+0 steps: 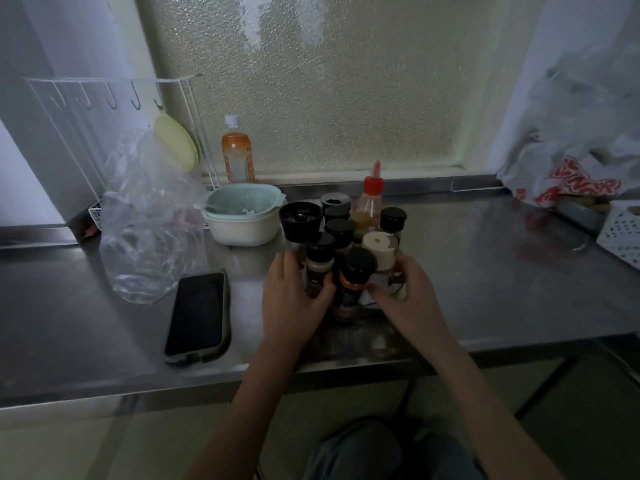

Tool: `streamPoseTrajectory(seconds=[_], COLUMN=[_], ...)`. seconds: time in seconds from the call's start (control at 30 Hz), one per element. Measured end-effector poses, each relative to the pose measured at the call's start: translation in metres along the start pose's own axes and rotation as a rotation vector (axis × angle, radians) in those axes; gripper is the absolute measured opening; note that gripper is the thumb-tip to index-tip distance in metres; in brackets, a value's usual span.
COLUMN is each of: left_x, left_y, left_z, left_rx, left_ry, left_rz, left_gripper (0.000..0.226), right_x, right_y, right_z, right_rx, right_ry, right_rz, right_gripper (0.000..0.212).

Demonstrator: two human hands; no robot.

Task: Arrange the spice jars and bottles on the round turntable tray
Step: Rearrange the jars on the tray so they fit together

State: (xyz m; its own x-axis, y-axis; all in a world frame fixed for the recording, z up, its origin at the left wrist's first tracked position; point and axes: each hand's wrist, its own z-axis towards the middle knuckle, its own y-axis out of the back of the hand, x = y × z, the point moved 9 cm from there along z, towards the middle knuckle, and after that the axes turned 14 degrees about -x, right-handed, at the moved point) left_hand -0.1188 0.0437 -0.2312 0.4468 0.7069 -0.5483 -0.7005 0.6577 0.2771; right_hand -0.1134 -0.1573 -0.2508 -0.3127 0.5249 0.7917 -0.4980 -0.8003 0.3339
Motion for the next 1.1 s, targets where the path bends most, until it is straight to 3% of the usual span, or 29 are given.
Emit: streamPoseTrajectory(seconds=[0.2,0.33,0.4,0.53,0.63,0.73,0.87,0.93,1.1], left_x=[0.007,0.012,0.010,0.004,-0.002,-0.014,-0.045,-0.064,-0.085], left_y=[-0.003,0.001,0.000,0.001,0.008,0.014,0.024,0.020,0.002], left_z=[-0.003,-0.002,-0.002,-0.001,0.001,0.002,-0.004,-0.010,-0.005], left_rx=[0.045,0.014,0.028,0.005,-0.068,-0.132,-0.217,-0.203,-0.129], left_ry=[0.125,0.219,0.241,0.163,0.077,-0.027,-0.298,-0.383,-0.189], left_rz=[-0.268,-0.403,-0.437,-0.311,-0.206,-0.128,-0.054,-0.057,-0.101], left_gripper=[0.045,0.058,0.073,0.088,0.089,0.086,0.078,0.073,0.067], right_x=[0.016,0.024,0.013,-0.009,-0.012,-0.007,0.032,0.059,0.113], right_y=[-0.008,0.030,0.049,0.026,0.007,0.008,0.042,0.054,0.030], right_z=[-0.008,0.000,0.013,0.037,0.040,0.041,0.032,0.026,0.009], right_rx=[0.058,-0.229,-0.352,-0.164,-0.105,-0.159,-0.374,-0.380,-0.101], right_ry=[0.095,0.089,0.012,-0.039,-0.022,-0.014,0.067,0.095,0.229], right_rz=[-0.100,0.042,0.064,-0.119,-0.108,-0.122,0.068,0.172,0.166], right_gripper=[0.057,0.036,0.037,0.060,0.053,0.041,0.029,0.030,0.029])
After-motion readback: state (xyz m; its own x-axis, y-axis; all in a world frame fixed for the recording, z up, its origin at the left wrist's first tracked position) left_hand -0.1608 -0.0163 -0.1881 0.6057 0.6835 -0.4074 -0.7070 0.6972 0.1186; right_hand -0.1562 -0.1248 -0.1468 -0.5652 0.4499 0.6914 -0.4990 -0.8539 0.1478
